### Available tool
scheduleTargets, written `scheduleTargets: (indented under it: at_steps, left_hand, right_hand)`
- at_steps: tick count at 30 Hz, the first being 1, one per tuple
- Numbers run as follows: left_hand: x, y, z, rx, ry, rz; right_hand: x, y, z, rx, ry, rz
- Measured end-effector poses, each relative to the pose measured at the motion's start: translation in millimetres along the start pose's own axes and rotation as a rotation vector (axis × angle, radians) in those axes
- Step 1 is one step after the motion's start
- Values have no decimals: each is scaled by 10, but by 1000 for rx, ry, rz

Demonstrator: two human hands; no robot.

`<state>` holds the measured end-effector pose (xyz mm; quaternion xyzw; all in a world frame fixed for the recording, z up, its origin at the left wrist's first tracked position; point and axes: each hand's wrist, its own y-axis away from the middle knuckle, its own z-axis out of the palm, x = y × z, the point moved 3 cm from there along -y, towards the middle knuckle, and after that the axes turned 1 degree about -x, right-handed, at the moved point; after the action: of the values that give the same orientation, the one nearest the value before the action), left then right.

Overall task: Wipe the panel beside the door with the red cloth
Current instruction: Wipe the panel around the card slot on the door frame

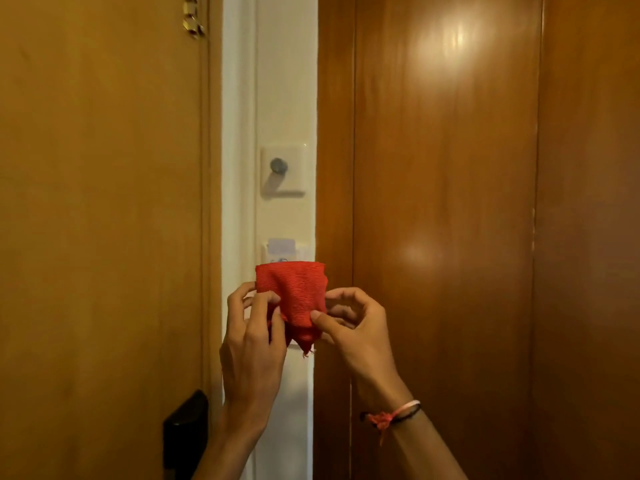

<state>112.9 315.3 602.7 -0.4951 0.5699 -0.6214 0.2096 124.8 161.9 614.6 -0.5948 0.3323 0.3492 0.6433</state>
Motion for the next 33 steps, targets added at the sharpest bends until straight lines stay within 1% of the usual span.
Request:
scheduleTargets:
  at_steps: [2, 3, 6, 8, 9, 11, 13, 14, 17, 18, 20, 24, 26, 30, 33]
  left_hand:
    - [-91, -122, 15, 14, -62, 43]
    - [-113, -181, 41, -5, -88, 49]
    - [-268, -368, 201, -117, -216, 46]
    - [-362, -455, 371, -187, -339, 91]
    - [-400, -470, 471, -223, -365, 117]
    - [-465, -448, 642, -256, -324, 150]
    - [-528, -404, 758, -237, -253, 142]
    - [-564, -380, 812, -222, -228, 131]
    - [-563, -274, 951, -228, -246, 154]
    - [-541, -231, 998, -246, -268, 173]
    - [-512, -184, 1079, -268, -304, 199]
    - [-468, -382, 1087, -217, -235, 135]
    - [-451, -323, 1115, -214, -260, 158]
    - [-574, -101, 1164, -274, -263, 207]
    - [-585, -331, 1166, -255, -239, 168]
  right_hand:
    - [-10, -130, 184, 24, -34, -14]
    - [-2, -201, 247, 37, -32, -22]
    - [64, -415, 457, 84, -39, -30]
    - [148, -547, 527, 123, -13, -44]
    - [195, -604, 536, 141, 31, -70]
    - [271, -699, 481, 163, 210, -149]
    - [311, -764, 356, 157, 452, -244]
    - [311, -795, 263, 179, 592, -329]
    - [222, -891, -95, 375, 1041, -638]
    - [210, -954, -213, 429, 1148, -684]
    - [236, -1109, -411, 484, 1305, -702]
    - [432, -1295, -555, 477, 1494, -754]
    - [544, -1340, -580, 495, 1563, -782]
    - [634, -1430, -596, 538, 1592, -823]
    - [634, -1451, -594, 565, 1590, -851]
